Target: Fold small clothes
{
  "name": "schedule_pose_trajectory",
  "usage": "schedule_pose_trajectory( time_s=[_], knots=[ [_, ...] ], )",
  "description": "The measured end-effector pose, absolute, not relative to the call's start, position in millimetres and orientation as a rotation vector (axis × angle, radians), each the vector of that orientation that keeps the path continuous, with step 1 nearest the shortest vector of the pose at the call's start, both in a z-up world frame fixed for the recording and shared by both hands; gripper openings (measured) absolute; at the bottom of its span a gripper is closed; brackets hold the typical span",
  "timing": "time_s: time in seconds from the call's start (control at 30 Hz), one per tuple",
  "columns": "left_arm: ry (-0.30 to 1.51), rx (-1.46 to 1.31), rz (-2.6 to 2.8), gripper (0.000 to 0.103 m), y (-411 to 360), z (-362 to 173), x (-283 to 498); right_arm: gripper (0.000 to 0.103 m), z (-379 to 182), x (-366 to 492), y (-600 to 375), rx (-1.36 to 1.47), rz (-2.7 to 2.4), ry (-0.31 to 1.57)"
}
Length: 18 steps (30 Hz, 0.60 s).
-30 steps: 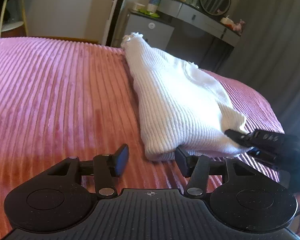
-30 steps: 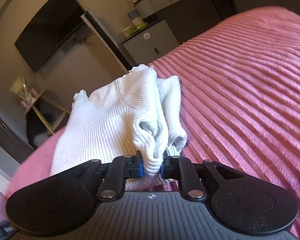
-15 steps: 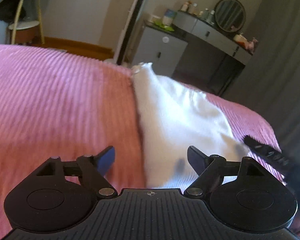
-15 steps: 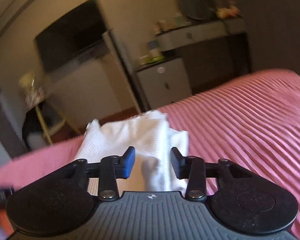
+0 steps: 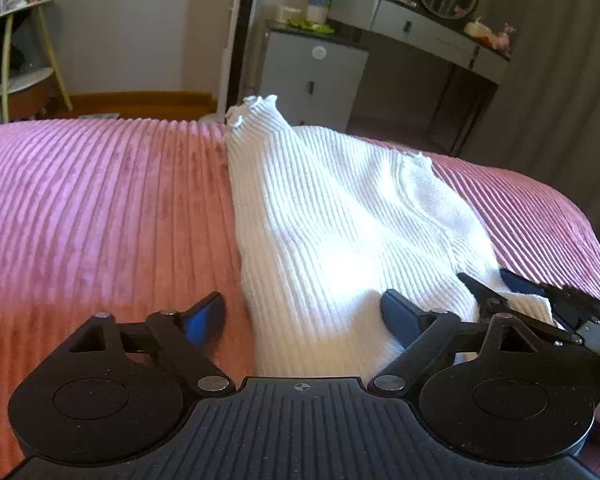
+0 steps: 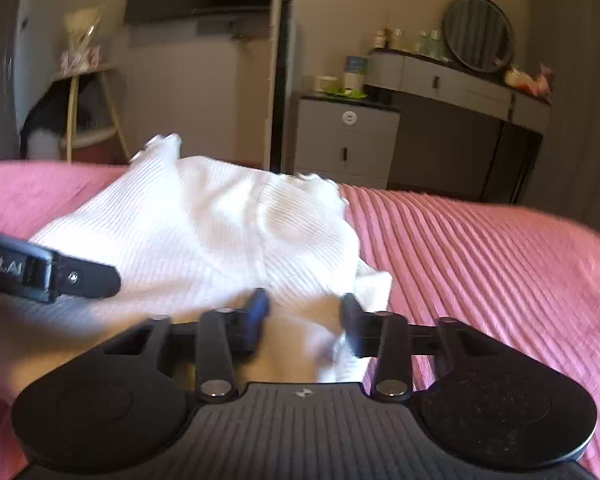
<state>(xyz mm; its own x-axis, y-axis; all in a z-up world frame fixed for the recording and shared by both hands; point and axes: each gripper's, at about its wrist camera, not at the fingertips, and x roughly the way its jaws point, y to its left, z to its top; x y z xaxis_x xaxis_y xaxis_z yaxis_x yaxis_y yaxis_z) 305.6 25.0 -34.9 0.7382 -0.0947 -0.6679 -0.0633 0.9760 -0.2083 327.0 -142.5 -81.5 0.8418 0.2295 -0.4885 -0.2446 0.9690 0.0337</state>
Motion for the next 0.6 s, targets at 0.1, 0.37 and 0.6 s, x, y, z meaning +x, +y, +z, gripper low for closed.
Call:
schedule_pose_trajectory(
  time_s=[0.1, 0.37, 0.6],
  knots=[
    [0.726, -0.221, -0.017, 0.098, 27, -41, 301, 0.059, -83, 331, -159, 0.114, 0.271, 0.537],
    [0.753, -0.244, -0.003, 0.097, 43, -17, 254, 0.066, -59, 273, -167, 0.152, 0.207, 0.592],
    [0.813, -0.177, 0.027, 0.097, 28, -10, 235, 0.069, -58, 258, -161, 0.079, 0.112, 0.686]
  ],
)
